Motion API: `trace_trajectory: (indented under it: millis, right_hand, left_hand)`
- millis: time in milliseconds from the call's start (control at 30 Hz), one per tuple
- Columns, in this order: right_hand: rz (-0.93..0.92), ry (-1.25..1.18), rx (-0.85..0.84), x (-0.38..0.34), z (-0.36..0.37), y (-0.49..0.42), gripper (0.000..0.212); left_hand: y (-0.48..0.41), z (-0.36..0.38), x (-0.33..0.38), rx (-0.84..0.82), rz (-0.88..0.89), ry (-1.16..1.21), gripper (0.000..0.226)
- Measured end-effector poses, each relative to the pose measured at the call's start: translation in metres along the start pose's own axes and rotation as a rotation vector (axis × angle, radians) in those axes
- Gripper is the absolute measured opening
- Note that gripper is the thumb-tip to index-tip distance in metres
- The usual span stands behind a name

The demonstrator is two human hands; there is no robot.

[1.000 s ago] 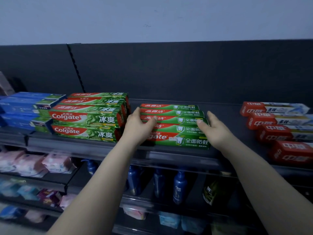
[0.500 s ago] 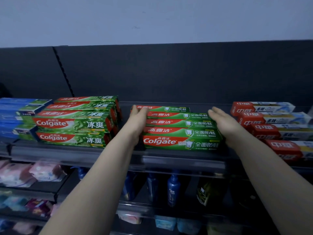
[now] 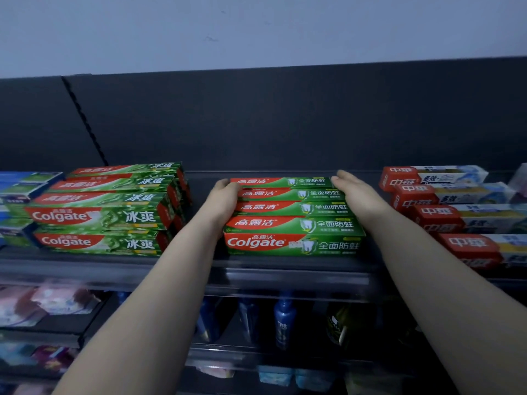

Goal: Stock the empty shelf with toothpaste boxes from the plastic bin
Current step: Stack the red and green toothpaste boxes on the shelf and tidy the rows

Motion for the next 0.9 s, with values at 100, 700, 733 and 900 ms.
trace_trajectory:
  millis: [100, 700, 733, 900]
  right_hand:
    - [0.023, 0.005, -0.014, 0.001, -0.001, -0.002, 0.053]
    - [0.227, -0.252, 0.011, 0.028, -0.029, 0.009, 0.054]
    - [0.231, -0.269, 0.011, 0.029, -0.029, 0.008, 0.048]
    - [0.231, -0.338, -0.007, 0.032, -0.032, 0.005, 0.042]
  left_hand:
    - [0.013, 0.004, 0.001, -0.092, -0.060, 0.090, 0.030]
    - [0.027, 0.034, -0.001, -0.154, -0.055, 0.335, 0.045]
    - [0.028, 0.035, 0.000, -0.157, -0.056, 0.332, 0.045]
    - [0.031, 0.039, 0.001, -0.147, -0.045, 0.341, 0.045]
Point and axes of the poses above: each hand's wrist, its own y-axis away from the middle knuckle, its own z-axis out of the palm, x = y × z, the point moved 3 cm from there along -y, towards the middle knuckle, and after that the axes turned 13 degrees about z, right-handed, at the moved point
